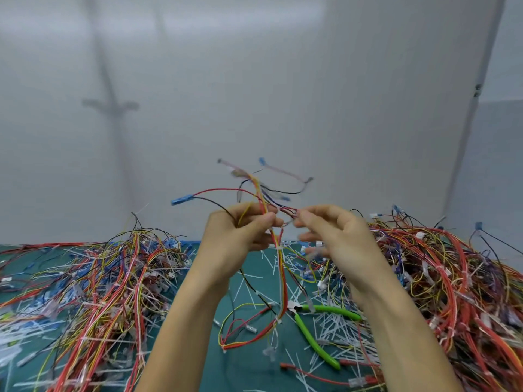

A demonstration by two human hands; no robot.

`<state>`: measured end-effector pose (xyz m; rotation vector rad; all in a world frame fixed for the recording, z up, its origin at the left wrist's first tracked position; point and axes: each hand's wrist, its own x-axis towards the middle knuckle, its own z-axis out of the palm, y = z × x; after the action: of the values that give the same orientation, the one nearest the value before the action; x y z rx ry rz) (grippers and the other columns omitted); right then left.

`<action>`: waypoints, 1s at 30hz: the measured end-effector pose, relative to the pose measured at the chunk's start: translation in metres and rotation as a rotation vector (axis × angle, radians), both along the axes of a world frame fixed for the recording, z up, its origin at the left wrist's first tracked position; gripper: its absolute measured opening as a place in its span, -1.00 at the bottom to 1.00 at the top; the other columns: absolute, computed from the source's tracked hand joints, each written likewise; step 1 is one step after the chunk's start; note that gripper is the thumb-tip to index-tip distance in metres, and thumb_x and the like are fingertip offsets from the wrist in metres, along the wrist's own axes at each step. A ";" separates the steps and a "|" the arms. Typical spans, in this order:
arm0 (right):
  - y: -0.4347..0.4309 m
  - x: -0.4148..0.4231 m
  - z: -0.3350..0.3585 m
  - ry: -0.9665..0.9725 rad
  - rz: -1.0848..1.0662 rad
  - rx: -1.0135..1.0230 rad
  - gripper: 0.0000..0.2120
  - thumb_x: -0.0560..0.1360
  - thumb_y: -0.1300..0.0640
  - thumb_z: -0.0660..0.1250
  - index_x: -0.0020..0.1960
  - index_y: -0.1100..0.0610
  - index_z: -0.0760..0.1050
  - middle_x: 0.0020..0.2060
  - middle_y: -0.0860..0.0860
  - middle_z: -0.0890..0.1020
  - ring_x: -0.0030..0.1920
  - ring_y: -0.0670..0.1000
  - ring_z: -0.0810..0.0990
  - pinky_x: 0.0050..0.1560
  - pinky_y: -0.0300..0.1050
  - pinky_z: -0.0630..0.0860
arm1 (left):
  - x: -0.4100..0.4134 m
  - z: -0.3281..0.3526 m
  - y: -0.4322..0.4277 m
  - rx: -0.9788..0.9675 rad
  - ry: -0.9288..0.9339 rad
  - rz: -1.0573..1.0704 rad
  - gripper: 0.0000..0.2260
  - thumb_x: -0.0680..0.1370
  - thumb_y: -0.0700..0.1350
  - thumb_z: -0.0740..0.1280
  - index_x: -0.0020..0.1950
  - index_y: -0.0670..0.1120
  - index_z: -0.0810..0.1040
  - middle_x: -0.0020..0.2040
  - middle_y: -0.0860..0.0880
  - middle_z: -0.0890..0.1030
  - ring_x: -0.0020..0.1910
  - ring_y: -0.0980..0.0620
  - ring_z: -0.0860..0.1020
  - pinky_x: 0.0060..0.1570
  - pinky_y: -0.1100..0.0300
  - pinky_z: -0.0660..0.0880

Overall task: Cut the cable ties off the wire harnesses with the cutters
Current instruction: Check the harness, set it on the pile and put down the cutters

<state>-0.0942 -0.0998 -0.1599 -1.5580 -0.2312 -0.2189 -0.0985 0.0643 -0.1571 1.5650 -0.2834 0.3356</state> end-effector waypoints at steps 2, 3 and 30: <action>0.000 -0.002 -0.001 0.045 0.126 -0.197 -0.84 0.54 0.01 0.38 0.05 0.06 0.63 -0.12 -0.04 0.74 -0.15 -0.08 0.70 -0.18 -0.25 0.57 | 0.001 0.001 0.001 -0.118 0.017 0.024 -0.96 0.55 -0.22 0.37 -0.06 -0.15 0.61 -0.19 0.00 0.72 -0.37 0.13 0.61 -0.24 0.28 0.61; 0.002 -0.004 -0.002 0.052 0.198 -0.268 -0.83 0.53 0.01 0.39 0.04 0.07 0.64 -0.10 -0.01 0.74 -0.11 -0.05 0.71 -0.14 -0.25 0.58 | 0.001 0.001 0.001 -0.163 0.028 0.037 -0.97 0.54 -0.20 0.38 -0.08 -0.14 0.61 -0.17 0.00 0.73 -0.36 0.12 0.61 -0.23 0.26 0.62; 0.004 -0.003 -0.003 -0.086 0.033 0.236 -0.93 0.51 0.21 0.40 -0.07 0.12 0.67 -0.26 0.08 0.73 -0.31 0.04 0.72 -0.38 -0.28 0.56 | 0.004 -0.010 0.040 0.336 0.286 -0.231 -0.96 0.51 -0.26 0.43 -0.05 -0.19 0.65 -0.14 -0.15 0.72 -0.19 0.01 0.69 -0.17 0.22 0.63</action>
<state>-0.0969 -0.0954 -0.1626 -1.3118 -0.2878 -0.2777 -0.0940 0.1039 -0.1671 1.8625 -0.3035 -0.1247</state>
